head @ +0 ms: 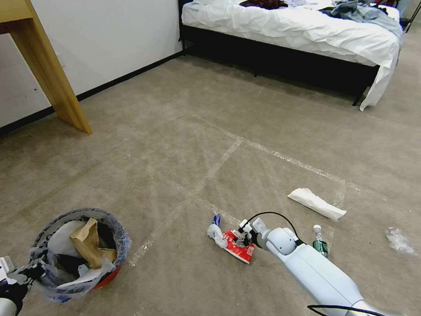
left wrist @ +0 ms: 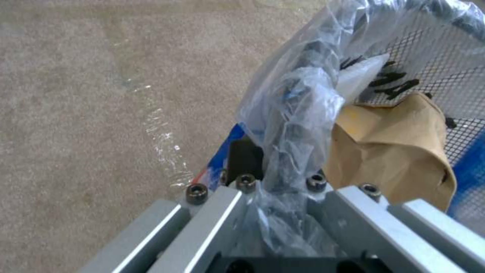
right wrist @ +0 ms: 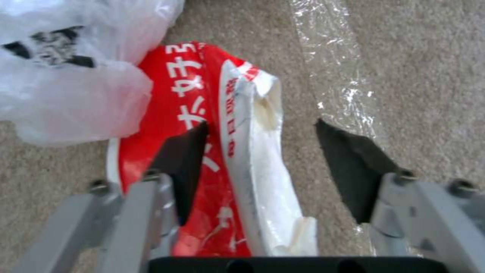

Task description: Pick up the trash bin and place the garbage on the floor into it.

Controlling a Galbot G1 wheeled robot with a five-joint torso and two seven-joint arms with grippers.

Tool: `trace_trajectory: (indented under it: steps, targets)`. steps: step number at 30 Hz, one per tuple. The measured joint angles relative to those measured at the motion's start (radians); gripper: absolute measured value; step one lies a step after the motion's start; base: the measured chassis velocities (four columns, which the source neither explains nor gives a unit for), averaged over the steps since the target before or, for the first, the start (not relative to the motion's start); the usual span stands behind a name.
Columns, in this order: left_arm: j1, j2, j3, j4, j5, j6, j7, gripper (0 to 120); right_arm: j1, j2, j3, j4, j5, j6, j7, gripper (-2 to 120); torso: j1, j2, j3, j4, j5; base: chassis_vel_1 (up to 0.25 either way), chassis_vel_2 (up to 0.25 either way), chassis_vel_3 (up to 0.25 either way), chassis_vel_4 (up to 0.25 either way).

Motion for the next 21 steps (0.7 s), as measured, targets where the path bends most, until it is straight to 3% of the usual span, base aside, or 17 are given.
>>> trace_trajectory:
  steps: [2, 4, 5, 10, 12, 19, 21]
  targets:
    - [-0.001, 0.000, 0.001, 0.001, 0.000, 0.000, 0.000, 1, -0.006, -0.002, 0.003, 0.000, 0.000, 0.007, 0.001, 42, 0.000, 0.000, 0.000, 0.0000, 0.0001, 0.000, 0.000, 0.000, 0.000]
    - [-0.002, 0.000, 0.001, 0.002, 0.000, 0.000, 0.000, 1, -0.008, -0.005, 0.004, 0.002, 0.000, 0.009, 0.002, 39, 0.000, 0.000, 0.000, 0.0000, 0.0001, 0.000, 0.000, 0.000, 0.000]
    - [-0.003, 0.001, 0.002, 0.003, 0.001, 0.000, -0.001, 1, -0.010, -0.009, 0.008, 0.004, 0.000, 0.012, 0.003, 31, 0.000, 0.000, 0.000, 0.0001, 0.0001, 0.000, 0.000, 0.000, 0.000]
    - [-0.006, 0.001, 0.007, 0.004, 0.004, 0.000, -0.001, 1, -0.015, -0.018, 0.015, 0.012, 0.001, 0.014, 0.005, 22, 0.000, 0.000, 0.000, 0.0000, 0.0000, 0.000, 0.000, 0.000, 0.000]
    - [-0.009, -0.003, 0.013, 0.004, 0.009, 0.000, -0.002, 1, -0.023, -0.028, 0.022, 0.019, 0.002, 0.019, 0.007, 4, 0.000, 0.000, 0.000, 0.0000, 0.0000, 0.000, 0.000, 0.000, 0.000]
    - [-0.004, 0.000, 0.013, 0.000, 0.010, 0.003, -0.002, 1, -0.043, -0.044, 0.052, 0.045, 0.020, 0.024, 0.021, 0, 0.000, 0.000, 0.000, -0.0001, -0.0001, 0.000, 0.000, 0.000, 0.000]
    - [-0.003, 0.007, 0.015, -0.012, 0.004, 0.011, -0.004, 1, -0.067, -0.079, 0.129, 0.141, 0.078, 0.030, 0.036, 0, 0.000, 0.000, 0.000, -0.0002, 0.0000, 0.000, 0.000, 0.000, 0.000]
